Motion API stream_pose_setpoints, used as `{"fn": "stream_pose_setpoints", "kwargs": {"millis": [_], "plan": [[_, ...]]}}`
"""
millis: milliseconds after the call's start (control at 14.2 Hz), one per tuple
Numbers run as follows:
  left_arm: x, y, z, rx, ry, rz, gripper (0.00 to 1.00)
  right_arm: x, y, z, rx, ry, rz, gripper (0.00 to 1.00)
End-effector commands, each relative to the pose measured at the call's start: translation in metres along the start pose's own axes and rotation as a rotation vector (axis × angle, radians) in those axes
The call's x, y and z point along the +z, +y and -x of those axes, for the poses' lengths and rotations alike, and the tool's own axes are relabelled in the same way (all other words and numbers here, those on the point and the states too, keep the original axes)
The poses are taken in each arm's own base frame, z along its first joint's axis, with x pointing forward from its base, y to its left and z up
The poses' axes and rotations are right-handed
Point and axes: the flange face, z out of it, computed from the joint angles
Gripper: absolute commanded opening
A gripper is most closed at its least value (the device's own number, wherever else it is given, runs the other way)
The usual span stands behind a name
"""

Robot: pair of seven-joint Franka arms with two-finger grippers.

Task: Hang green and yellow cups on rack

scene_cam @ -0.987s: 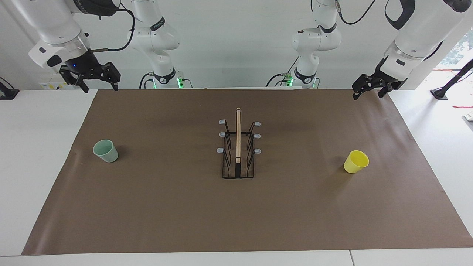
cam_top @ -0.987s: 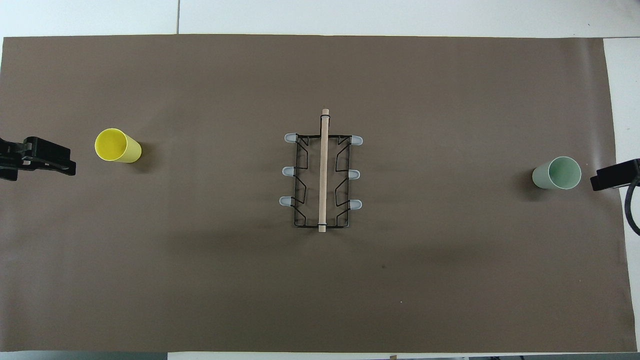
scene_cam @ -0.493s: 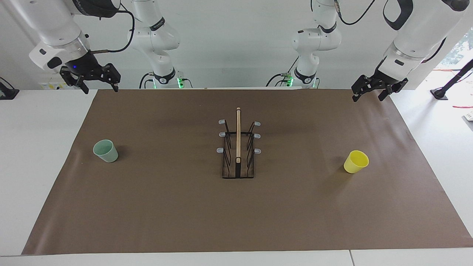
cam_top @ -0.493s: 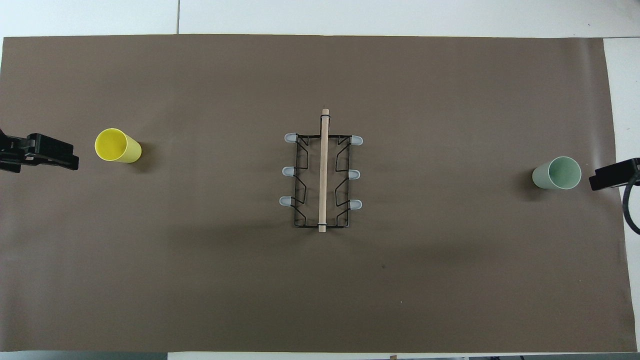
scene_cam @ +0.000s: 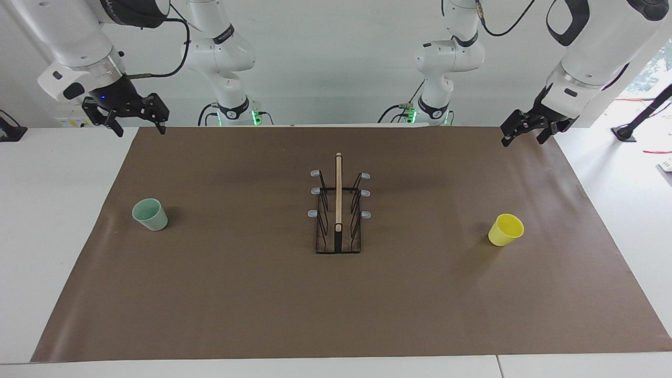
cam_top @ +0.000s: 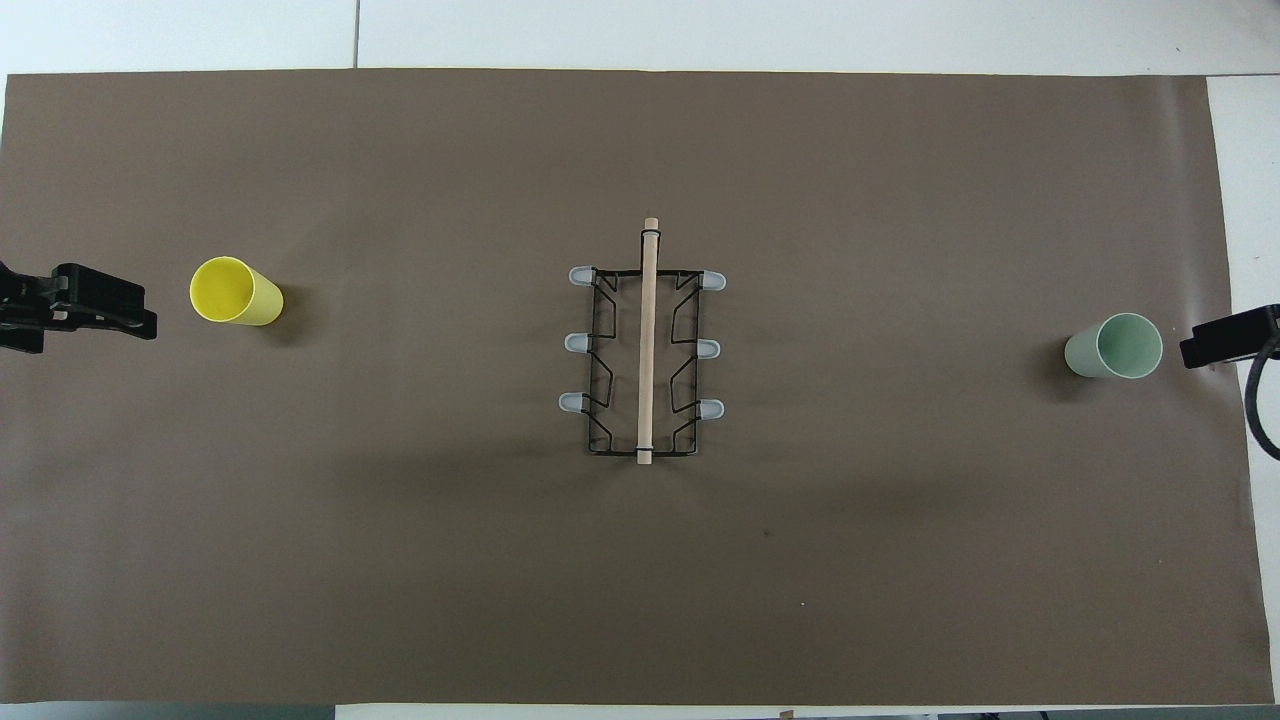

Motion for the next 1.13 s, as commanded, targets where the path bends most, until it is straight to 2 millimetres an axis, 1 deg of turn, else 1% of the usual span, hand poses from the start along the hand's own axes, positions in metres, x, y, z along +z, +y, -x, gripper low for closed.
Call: {"fn": "stream_pose_setpoints", "kwargs": {"millis": [0, 70, 141, 211, 282, 352, 423, 493, 564, 634, 705, 775, 846, 916, 987, 1057], "plan": [[0.02, -0.022, -0.014, -0.302, -0.059, 0.037, 1.0, 0.004, 0.0, 0.001, -0.032, -0.004, -0.002, 1.0], [0.027, -0.032, -0.02, -0.41, -0.075, 0.036, 1.0, 0.005, -0.003, 0.004, -0.037, -0.022, -0.005, 1.0], [0.037, -0.034, -0.025, -0.513, -0.096, 0.034, 1.0, 0.008, -0.004, 0.005, -0.043, -0.037, -0.008, 1.0], [0.048, -0.041, -0.034, -0.627, -0.113, 0.042, 1.0, 0.008, 0.001, 0.01, -0.031, -0.063, -0.014, 1.0], [0.056, -0.053, -0.045, -0.74, -0.113, 0.087, 1.0, 0.009, 0.008, 0.011, -0.013, -0.065, -0.016, 1.0], [0.068, -0.069, -0.056, -0.851, -0.141, 0.147, 1.0, 0.009, 0.013, 0.011, -0.004, -0.061, -0.014, 1.0], [0.074, -0.082, -0.064, -0.932, -0.153, 0.185, 1.0, 0.011, 0.008, 0.007, -0.014, -0.058, -0.011, 1.0], [0.082, -0.085, -0.072, -0.985, -0.157, 0.208, 1.0, 0.016, 0.002, 0.002, -0.027, -0.067, -0.003, 1.0], [0.094, -0.091, -0.078, -1.042, -0.187, 0.229, 1.0, 0.026, -0.011, -0.005, -0.053, -0.087, 0.004, 1.0], [0.102, -0.107, -0.084, -1.096, -0.219, 0.274, 1.0, 0.042, -0.033, -0.019, -0.098, -0.122, 0.011, 1.0], [0.111, -0.118, -0.091, -1.133, -0.242, 0.329, 1.0, 0.059, -0.048, -0.034, -0.133, -0.154, 0.039, 1.0], [0.126, -0.134, -0.094, -1.188, -0.273, 0.378, 1.0, 0.077, -0.066, -0.05, -0.171, -0.193, 0.094, 1.0], [0.142, -0.142, -0.098, -1.242, -0.291, 0.426, 1.0, 0.089, -0.085, -0.06, -0.217, -0.219, 0.174, 1.0], [0.159, -0.15, -0.098, -1.293, -0.303, 0.459, 1.0, 0.101, -0.091, -0.065, -0.245, -0.246, 0.25, 1.0], [0.174, -0.16, -0.097, -1.343, -0.33, 0.506, 1.0, 0.117, -0.092, -0.073, -0.258, -0.264, 0.291, 1.0], [0.19, -0.168, -0.099, -1.396, -0.351, 0.562, 1.0, 0.133, -0.091, -0.085, -0.276, -0.251, 0.331, 1.0]]}}
